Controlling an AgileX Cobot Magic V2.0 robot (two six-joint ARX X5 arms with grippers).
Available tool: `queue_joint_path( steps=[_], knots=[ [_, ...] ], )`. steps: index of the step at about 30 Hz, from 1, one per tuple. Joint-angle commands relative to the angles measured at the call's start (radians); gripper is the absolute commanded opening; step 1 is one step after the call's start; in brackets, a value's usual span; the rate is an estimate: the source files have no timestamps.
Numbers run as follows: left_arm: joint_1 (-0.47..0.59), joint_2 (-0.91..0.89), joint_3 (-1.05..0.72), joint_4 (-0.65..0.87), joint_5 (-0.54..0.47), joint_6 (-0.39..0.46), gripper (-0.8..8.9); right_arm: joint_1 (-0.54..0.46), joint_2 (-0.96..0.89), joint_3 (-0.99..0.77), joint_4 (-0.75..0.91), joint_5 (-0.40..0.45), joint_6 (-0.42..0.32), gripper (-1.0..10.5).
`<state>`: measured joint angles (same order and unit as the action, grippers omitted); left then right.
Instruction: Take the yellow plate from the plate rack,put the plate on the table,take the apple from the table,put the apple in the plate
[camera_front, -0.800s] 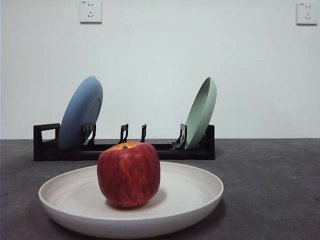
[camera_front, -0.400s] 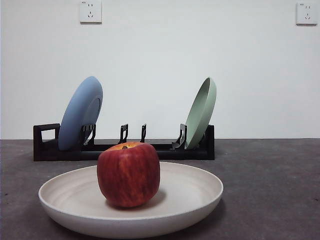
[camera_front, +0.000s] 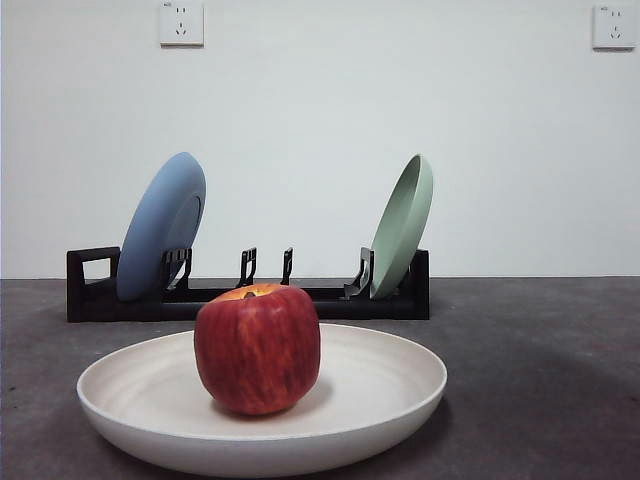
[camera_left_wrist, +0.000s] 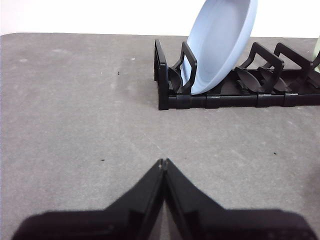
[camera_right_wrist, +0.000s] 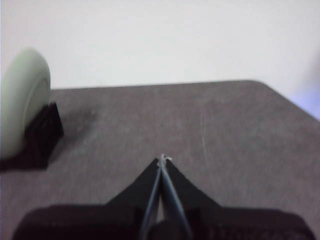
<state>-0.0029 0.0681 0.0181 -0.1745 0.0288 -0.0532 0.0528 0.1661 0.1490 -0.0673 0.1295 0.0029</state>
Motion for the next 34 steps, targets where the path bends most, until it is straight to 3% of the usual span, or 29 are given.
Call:
queue_joint_path(
  steps=[1,7,14,34],
  knots=[
    [0.002,0.0,-0.01,0.008,0.002,-0.005,-0.03,-0.002,-0.046,-0.059,0.022,-0.003,-0.003,0.0],
    [0.002,0.0,-0.01,0.008,0.001,-0.005,-0.03,-0.002,-0.118,-0.135,0.013,-0.004,-0.002,0.0],
    [0.002,0.0,-0.01,0.007,0.001,-0.005,-0.03,-0.003,-0.158,-0.135,-0.117,-0.006,-0.007,0.0],
    [0.002,0.0,-0.01,0.007,0.001,-0.005,-0.03,-0.003,-0.158,-0.135,-0.113,-0.01,-0.005,0.0]
  ],
)
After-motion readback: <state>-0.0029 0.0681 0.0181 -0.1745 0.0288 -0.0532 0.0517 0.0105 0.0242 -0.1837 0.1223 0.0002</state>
